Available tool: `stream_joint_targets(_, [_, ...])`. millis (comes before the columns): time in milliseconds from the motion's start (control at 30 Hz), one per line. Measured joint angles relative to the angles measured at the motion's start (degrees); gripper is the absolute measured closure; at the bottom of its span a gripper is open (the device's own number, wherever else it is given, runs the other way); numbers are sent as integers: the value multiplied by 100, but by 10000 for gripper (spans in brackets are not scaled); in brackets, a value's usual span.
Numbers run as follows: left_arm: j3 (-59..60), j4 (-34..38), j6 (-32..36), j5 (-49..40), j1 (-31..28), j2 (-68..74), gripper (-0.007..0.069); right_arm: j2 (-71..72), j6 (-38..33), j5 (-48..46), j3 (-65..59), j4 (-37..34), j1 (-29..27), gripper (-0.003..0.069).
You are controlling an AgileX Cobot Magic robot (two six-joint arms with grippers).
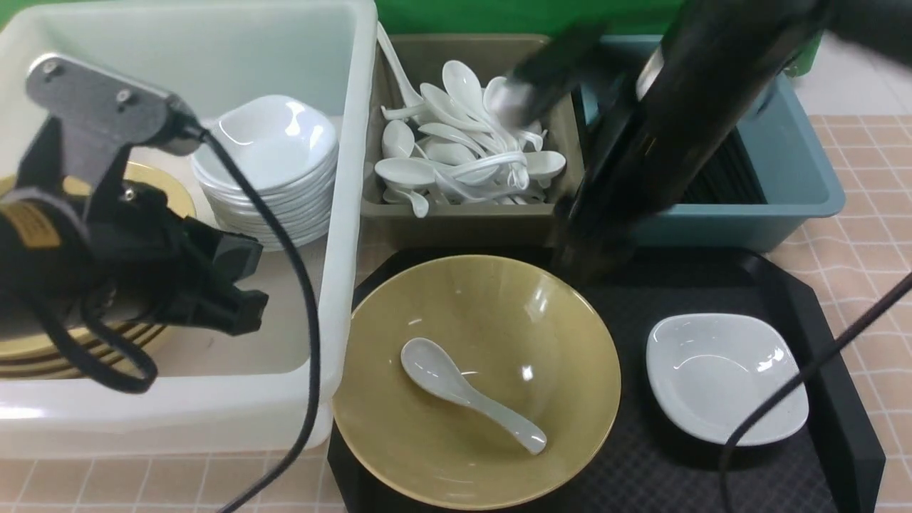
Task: On brown table put chopsticks spoon bowls plates into blue grey white boxes.
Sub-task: 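Reach down and grasp the white spoon resting in the bowl with the right gripper, then place the white spoon into the bin of spoons with the right gripper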
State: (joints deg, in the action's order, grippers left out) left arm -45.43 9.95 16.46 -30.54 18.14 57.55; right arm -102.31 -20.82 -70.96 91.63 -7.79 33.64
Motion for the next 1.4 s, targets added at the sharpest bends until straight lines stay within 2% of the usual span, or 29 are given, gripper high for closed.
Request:
stream_joint_targets(200, [12, 7, 0, 221, -2, -24, 623, -552, -46, 474, -327, 0, 692, 174])
stream_joint_targets(567, [12, 12, 0, 259, -2, -24, 623, -1418, -51, 882, -327, 12, 829, 163])
stream_joint_targets(733, [12, 12, 0, 297, -2, -24, 623, -1484, -221, 959, -327, -11, 829, 253])
stream_joint_targets(867, [12, 78, -156, 302, -2, 185, 623, -1502, -262, 577, -84, -11, 829, 501])
stream_joint_targets(1000, [-165, 170, -287, 163, -2, 605, 623, -1363, -301, 458, 218, 80, 829, 491])
stream_joint_targets(1167, [-1176, 159, -281, -393, -2, 1363, 623, -836, -296, 450, 1030, 580, 613, 491])
stream_joint_targets(1267, [-1742, 89, -277, -524, -22, 1599, 623, -775, -213, 728, 1415, 641, 332, 491])
stream_joint_targets(1367, [-2601, 70, -257, -758, -218, 1986, 623, -858, 269, 1847, 1684, 744, -147, 491])
stream_joint_targets(1400, [-2641, 69, -257, -772, -218, 2004, 623, -869, 293, 1847, 1684, 779, -170, 491])
